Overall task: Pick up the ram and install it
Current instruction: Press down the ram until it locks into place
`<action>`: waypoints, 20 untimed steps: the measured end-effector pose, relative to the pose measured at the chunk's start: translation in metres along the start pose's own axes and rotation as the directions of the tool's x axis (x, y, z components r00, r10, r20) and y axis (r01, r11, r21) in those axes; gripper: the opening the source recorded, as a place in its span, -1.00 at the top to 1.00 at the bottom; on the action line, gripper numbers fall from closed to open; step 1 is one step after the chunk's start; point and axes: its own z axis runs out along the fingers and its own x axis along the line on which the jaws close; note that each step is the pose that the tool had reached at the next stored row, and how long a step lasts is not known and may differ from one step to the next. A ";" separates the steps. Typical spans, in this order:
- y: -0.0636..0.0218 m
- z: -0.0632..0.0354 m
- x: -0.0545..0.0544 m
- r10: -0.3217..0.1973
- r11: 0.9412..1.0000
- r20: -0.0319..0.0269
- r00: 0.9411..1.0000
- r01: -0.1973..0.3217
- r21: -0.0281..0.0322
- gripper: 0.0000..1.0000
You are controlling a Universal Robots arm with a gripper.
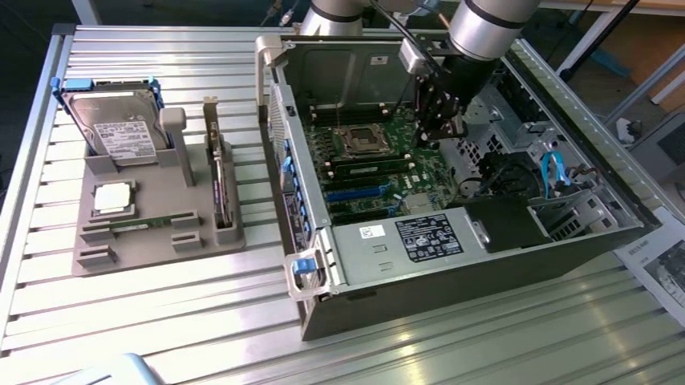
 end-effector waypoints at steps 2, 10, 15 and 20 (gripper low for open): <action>-0.0001 0.0030 0.000 0.000 1.000 0.000 1.000 0.000 0.000 0.80; -0.0007 0.0156 0.000 0.000 1.000 0.000 1.000 0.000 0.000 0.80; -0.0010 0.0212 0.000 0.000 1.000 0.000 1.000 0.000 0.000 0.80; -0.0011 0.0223 0.000 0.000 1.000 0.001 1.000 0.000 0.000 0.80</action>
